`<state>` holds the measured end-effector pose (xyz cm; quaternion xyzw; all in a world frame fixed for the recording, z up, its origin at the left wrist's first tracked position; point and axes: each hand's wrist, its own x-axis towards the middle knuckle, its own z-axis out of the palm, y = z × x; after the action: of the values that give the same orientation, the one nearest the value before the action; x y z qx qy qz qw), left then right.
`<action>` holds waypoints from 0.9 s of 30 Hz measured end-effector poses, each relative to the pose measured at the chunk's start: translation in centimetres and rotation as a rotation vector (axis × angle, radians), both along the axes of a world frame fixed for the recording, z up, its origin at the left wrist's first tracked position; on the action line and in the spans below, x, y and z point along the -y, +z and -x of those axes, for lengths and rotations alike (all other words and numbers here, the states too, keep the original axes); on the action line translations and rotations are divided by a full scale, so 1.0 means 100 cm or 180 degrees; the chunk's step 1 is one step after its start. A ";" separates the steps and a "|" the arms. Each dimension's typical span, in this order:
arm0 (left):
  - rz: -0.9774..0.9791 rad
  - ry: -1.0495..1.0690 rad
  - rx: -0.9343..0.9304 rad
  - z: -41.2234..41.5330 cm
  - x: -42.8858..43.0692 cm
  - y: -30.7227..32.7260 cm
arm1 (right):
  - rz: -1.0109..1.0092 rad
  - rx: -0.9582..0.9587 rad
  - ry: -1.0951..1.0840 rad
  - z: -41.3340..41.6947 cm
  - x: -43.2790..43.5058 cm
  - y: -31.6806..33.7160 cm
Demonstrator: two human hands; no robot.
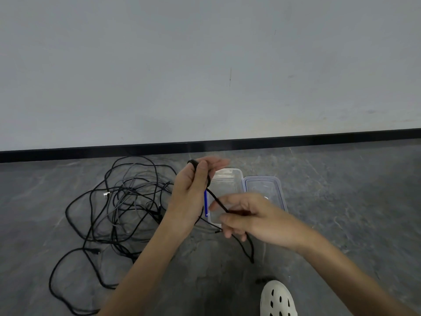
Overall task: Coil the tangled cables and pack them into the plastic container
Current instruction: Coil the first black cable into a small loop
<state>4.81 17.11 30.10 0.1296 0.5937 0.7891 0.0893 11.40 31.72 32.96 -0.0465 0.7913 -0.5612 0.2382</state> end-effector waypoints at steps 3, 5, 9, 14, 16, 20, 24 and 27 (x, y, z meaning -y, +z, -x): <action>0.0114 0.0164 -0.0001 0.000 0.001 -0.001 | 0.0102 0.0094 0.0192 -0.004 -0.002 -0.001; 0.0293 0.0276 -0.0013 0.002 0.004 -0.001 | 0.0069 0.0001 0.0253 -0.008 0.001 -0.006; 0.1907 -0.0217 -0.0440 -0.001 0.008 -0.005 | -0.0065 -0.0374 0.0054 -0.010 0.001 -0.012; 0.2138 -0.1232 -0.0095 -0.011 0.005 -0.002 | -0.0266 -0.0889 -0.0244 -0.006 -0.012 -0.004; 0.1570 -0.1566 0.0223 -0.013 0.006 0.002 | -0.0166 -0.1059 -0.0331 -0.004 -0.018 -0.001; 0.0708 -0.2019 0.0640 -0.021 0.006 0.005 | 0.0025 -0.1174 -0.0344 -0.002 -0.022 -0.001; 0.0487 -0.2117 0.0825 -0.021 0.006 0.001 | 0.0203 -0.1387 -0.0587 0.002 -0.025 -0.004; 0.0435 -0.2220 0.0901 -0.022 0.003 0.001 | 0.0249 -0.1332 -0.0747 0.005 -0.028 -0.005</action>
<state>7.02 16.79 30.17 0.2074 0.5469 0.6801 0.4420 10.93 34.56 32.41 -0.0788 0.8010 -0.5935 0.0004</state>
